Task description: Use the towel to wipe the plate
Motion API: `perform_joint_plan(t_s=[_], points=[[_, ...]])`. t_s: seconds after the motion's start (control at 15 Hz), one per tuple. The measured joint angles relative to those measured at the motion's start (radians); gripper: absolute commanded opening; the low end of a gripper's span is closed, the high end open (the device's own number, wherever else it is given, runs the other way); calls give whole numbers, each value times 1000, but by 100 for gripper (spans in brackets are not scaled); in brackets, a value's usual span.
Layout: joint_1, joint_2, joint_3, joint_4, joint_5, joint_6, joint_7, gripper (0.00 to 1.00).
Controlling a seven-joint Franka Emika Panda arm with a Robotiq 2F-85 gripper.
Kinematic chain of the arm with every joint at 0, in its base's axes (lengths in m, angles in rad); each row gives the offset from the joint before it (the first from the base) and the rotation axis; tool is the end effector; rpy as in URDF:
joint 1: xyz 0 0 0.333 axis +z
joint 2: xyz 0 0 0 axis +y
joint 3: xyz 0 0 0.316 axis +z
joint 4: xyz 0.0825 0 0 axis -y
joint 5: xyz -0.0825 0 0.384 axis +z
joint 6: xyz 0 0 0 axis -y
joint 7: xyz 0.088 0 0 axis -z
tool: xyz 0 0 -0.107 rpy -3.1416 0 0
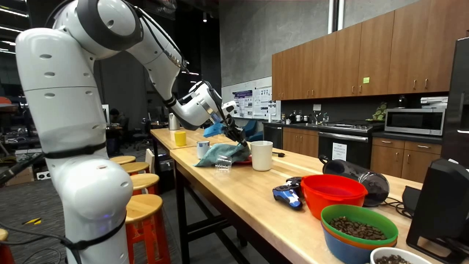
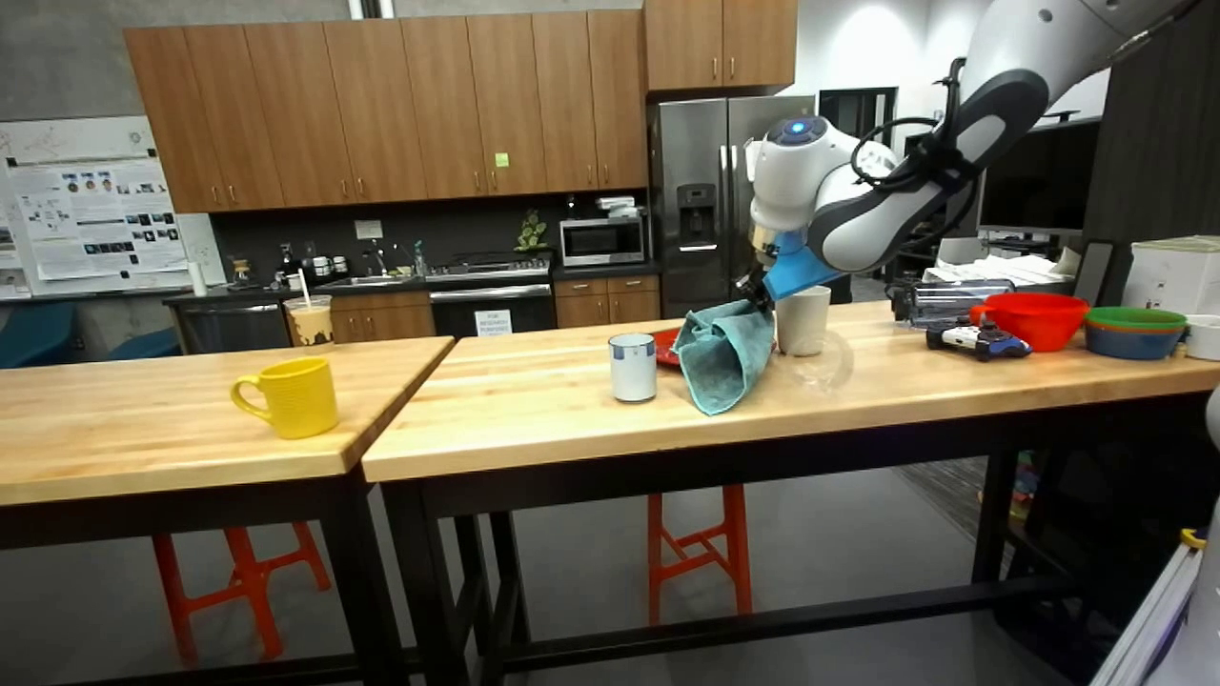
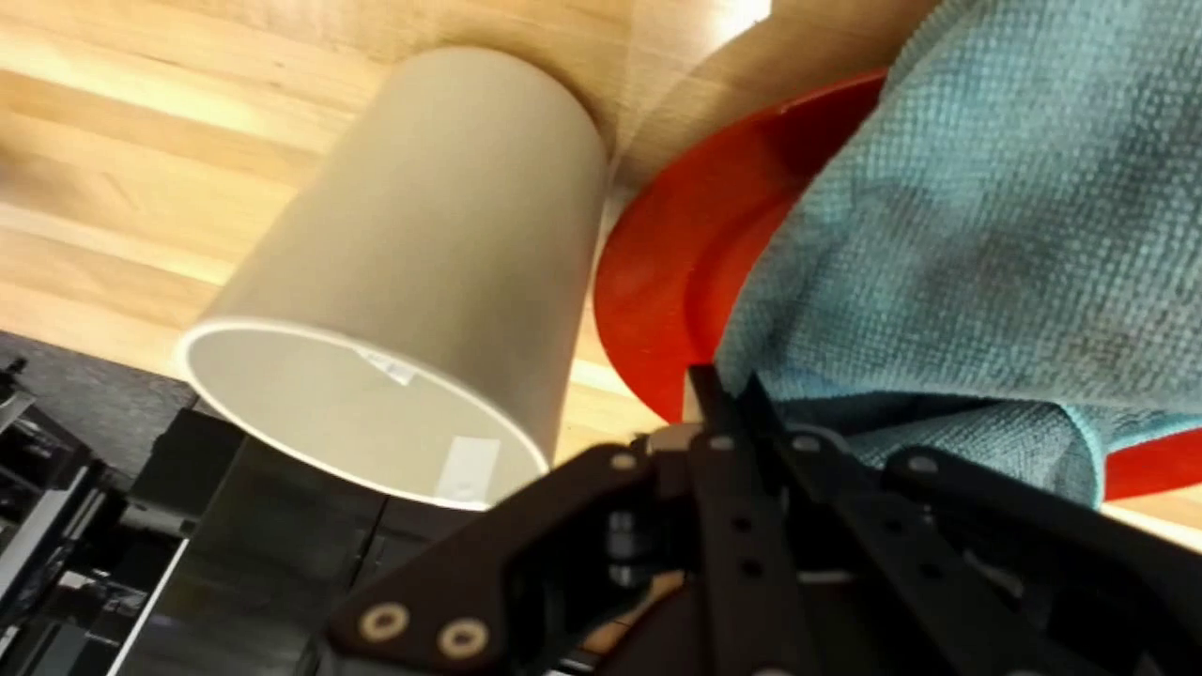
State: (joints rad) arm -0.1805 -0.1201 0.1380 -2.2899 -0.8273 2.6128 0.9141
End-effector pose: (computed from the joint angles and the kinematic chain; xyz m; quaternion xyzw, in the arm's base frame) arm 0.5295 -0.0050 0.4425 0.9272 -0.1480 0.2983 0.1714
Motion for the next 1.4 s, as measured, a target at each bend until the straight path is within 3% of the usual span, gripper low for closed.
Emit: perform_joint_plan(t_s=[0.73,1.33,1.4], points=[[71,-3,-42,11,-95,-227,86,1],[117,-25,-61,15,-72,-397,74,1],[119,-30,-62,15,-71,-407,74,27]])
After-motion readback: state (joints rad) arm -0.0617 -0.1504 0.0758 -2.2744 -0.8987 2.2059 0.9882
